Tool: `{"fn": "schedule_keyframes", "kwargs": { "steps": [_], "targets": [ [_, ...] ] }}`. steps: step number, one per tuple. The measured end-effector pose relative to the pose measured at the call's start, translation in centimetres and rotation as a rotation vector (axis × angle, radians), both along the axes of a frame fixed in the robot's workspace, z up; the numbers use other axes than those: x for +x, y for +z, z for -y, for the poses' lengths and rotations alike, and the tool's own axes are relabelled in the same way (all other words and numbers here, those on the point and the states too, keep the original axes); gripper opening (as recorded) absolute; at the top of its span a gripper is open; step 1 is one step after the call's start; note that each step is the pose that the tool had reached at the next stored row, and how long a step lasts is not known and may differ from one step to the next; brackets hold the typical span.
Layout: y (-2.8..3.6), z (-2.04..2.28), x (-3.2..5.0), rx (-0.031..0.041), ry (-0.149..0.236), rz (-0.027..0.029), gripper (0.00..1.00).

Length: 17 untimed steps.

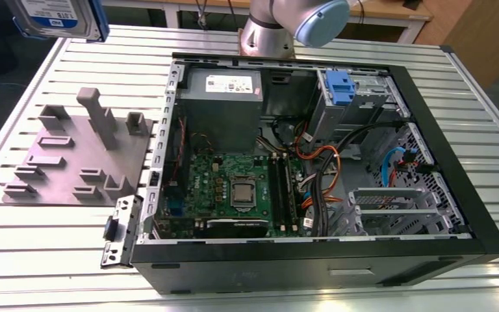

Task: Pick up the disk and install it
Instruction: 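Pick up the disk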

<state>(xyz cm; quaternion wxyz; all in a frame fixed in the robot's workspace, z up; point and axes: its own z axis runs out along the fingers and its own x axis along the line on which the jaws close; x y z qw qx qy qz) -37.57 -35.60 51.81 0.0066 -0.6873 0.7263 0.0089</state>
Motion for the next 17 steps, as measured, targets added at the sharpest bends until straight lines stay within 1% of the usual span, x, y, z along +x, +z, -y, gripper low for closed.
{"fn": "schedule_keyframes", "kwargs": {
  "steps": [5, 7, 17],
  "targets": [
    [0.0, 0.0, 0.13, 0.0, 0.0, 0.0, 0.36],
    [0.0, 0.0, 0.53, 0.0, 0.0, 0.0, 0.36],
    [0.0, 0.0, 0.76, 0.0, 0.0, 0.0, 0.36]
  ]
}}
